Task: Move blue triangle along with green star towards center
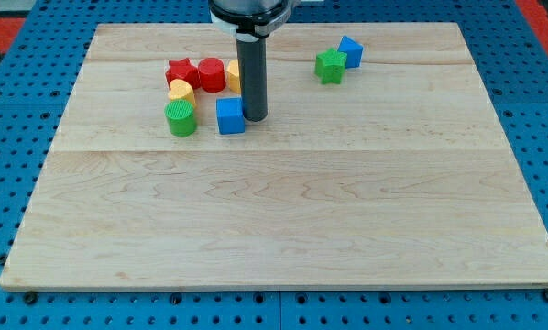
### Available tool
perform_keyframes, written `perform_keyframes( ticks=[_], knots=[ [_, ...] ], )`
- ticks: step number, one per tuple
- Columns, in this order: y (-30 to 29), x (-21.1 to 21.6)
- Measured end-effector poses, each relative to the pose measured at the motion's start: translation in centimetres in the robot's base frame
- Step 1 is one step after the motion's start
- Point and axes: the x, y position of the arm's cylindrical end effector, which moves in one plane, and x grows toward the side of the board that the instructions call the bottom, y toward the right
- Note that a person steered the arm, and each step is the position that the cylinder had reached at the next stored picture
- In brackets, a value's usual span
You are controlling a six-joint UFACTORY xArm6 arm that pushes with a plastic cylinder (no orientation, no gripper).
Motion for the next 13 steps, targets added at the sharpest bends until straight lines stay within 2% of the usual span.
perform_keyframes(
  ticks=[3,4,5,6,7,8,9,11,12,13],
  knots=[
    [-0.9,0.2],
    [0.5,0.2],
    [11.3,-1.7],
    [21.6,-7.5],
    [22.0,-14.2],
    [17.8,-16.1],
    [14.3,-14.2],
    [14.4,-8.4],
    [12.6,-6.2],
    [8.1,-5.0]
  ],
)
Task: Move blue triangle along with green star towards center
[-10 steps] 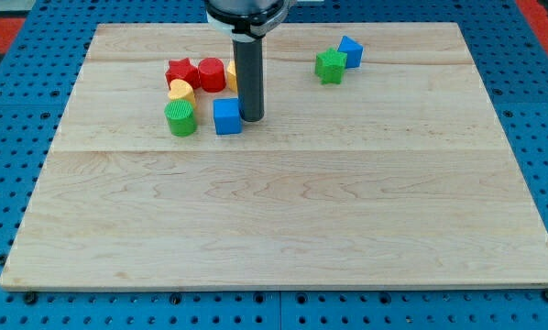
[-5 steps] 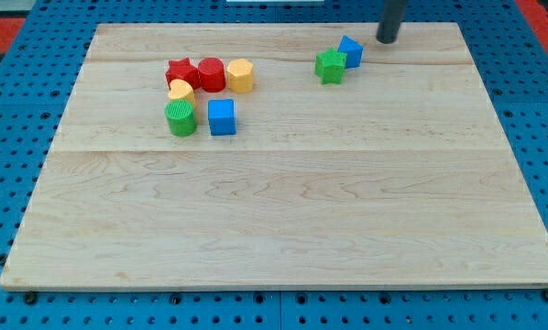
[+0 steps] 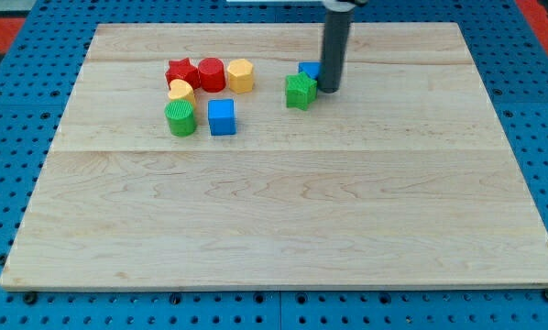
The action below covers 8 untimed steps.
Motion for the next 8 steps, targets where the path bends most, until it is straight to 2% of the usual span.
perform_keyframes(
  ticks=[2,3,4,5,6,8],
  knots=[
    [0.2,0.1],
    [1.0,1.5],
    [1.8,0.4],
    [2.5,-4.4],
    [-1.0,-5.5],
    [-2.8,-2.5]
  ],
)
